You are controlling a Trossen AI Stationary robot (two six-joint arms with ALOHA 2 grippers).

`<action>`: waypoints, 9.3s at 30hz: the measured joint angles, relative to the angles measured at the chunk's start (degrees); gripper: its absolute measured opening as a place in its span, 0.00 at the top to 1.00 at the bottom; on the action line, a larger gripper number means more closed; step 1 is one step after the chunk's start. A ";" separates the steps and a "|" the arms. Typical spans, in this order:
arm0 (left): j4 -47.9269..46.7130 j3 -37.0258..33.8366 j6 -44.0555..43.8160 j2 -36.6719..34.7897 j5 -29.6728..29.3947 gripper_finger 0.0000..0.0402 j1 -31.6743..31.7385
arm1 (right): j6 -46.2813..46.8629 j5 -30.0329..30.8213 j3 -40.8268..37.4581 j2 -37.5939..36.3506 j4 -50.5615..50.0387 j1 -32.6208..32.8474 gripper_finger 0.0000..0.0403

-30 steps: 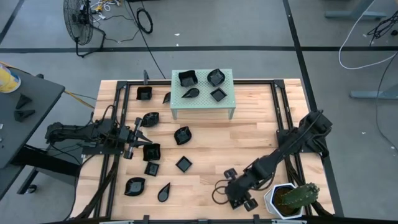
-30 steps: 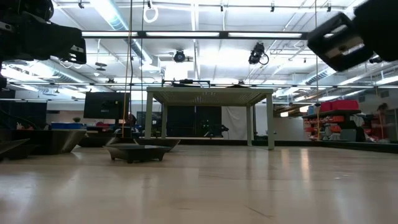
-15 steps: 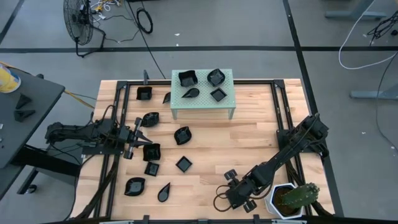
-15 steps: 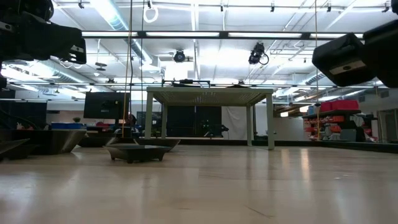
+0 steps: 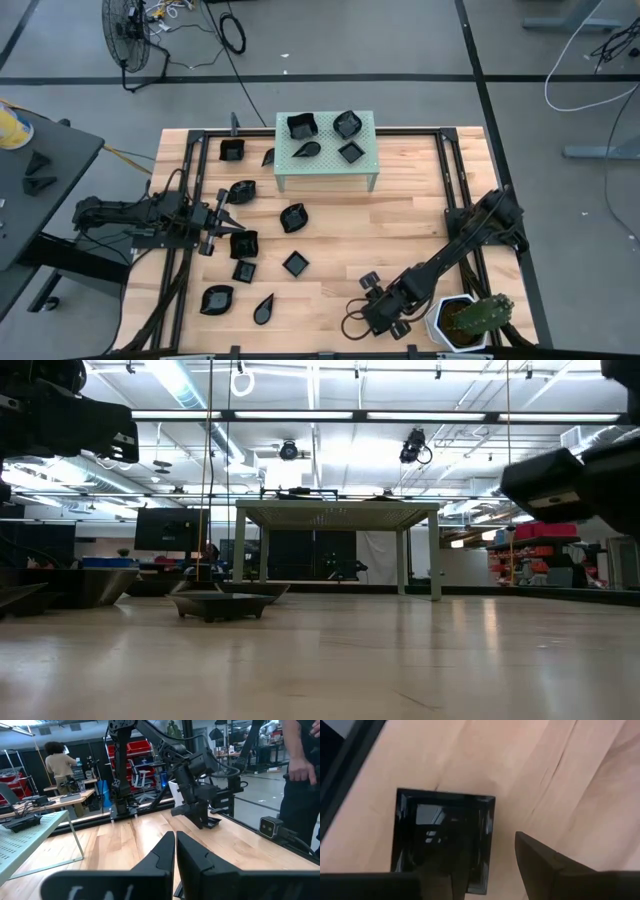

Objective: Pick & Place Mini shaped plates
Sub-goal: Stack the square plate on top of the square plate on the shelf, then stack the distorted square plate on top of the distorted square plate on the shelf

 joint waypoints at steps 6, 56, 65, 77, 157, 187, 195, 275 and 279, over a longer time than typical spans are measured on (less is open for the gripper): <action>0.00 0.01 0.00 0.00 0.00 0.94 0.00 | 0.07 -0.02 0.02 0.72 0.20 0.22 0.61; 0.00 0.01 0.00 0.00 0.00 0.94 0.02 | 0.45 -3.62 -0.07 -0.04 -0.25 -0.56 0.93; 0.00 0.01 0.00 0.00 -0.01 0.94 0.02 | 0.59 -3.62 -0.07 -1.44 -0.47 -1.99 0.97; 0.00 0.01 0.00 0.00 0.00 0.94 0.02 | 0.73 -3.21 -0.07 -4.70 -0.58 -4.47 0.98; 0.00 0.00 0.00 0.00 0.00 0.94 0.01 | 8.97 -23.70 0.00 -26.05 -1.73 -80.60 0.98; 0.00 0.00 0.00 0.00 0.00 0.94 0.01 | 6.45 -27.63 0.00 -24.04 -0.31 -81.17 0.94; 0.00 0.01 0.00 0.00 0.00 0.94 0.02 | 7.04 -27.67 -0.02 -24.04 -1.51 -81.15 0.80; 0.00 -0.01 0.00 0.00 0.00 0.94 0.02 | -6.70 -3.91 -9.68 -50.28 4.90 -44.15 0.97; 0.00 0.01 0.00 0.00 0.00 0.94 0.02 | -8.00 -3.87 -9.68 -55.06 -0.05 -45.84 0.97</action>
